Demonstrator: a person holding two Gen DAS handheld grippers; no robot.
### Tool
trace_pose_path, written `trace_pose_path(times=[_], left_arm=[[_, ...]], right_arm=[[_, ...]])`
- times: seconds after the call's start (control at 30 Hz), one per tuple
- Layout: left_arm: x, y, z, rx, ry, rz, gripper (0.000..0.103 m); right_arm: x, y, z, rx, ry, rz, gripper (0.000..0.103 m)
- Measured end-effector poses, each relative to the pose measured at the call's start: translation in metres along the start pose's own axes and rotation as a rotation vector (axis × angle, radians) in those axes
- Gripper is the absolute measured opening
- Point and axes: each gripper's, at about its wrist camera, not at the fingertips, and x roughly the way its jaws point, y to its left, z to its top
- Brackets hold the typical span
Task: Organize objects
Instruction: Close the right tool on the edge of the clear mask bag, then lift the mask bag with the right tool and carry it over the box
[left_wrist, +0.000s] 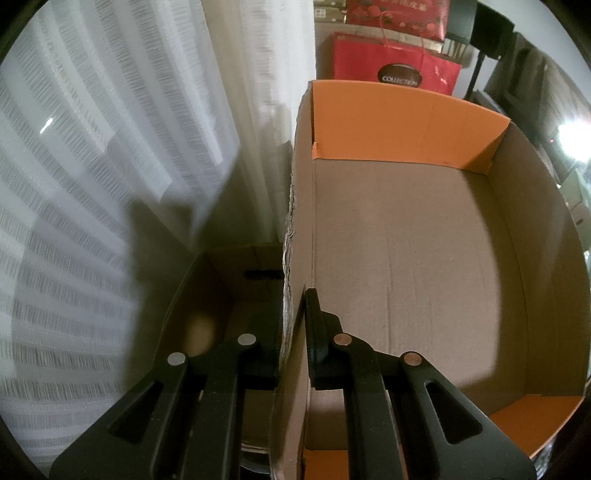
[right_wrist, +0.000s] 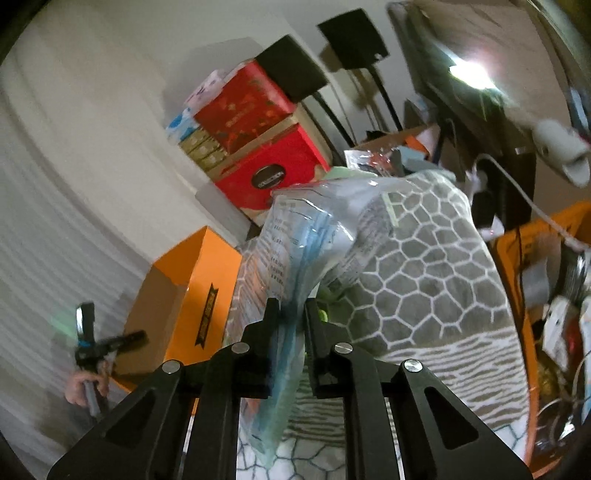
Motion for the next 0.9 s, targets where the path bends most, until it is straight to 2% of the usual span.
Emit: trace_pose_path(times=[0.33,0.5,0.63,0.73,0.9], left_arm=[[0.0,0.001,0.0,0.001,-0.002,-0.001,0.009],[0.0,0.001,0.0,0.0,-0.002,-0.002,0.009],[0.0,0.001,0.0,-0.001,-0.003,-0.004,0.009],[0.0,0.001,0.0,0.0,-0.003,-0.003,0.009],[0.0,0.0,0.0,0.001,-0.004,-0.006,0.009]], right_arm=[[0.011,0.052,0.015,-0.199,0.07,-0.075,0.01],[0.024,0.072,0.016,-0.258,0.104,-0.069,0.01],[0.036,0.08,0.017,-0.246,0.123,-0.028,0.012],[0.045,0.083,0.015,-0.226,0.136,0.008,0.019],[0.066,0.086,0.004,-0.21,0.196,0.004,0.023]])
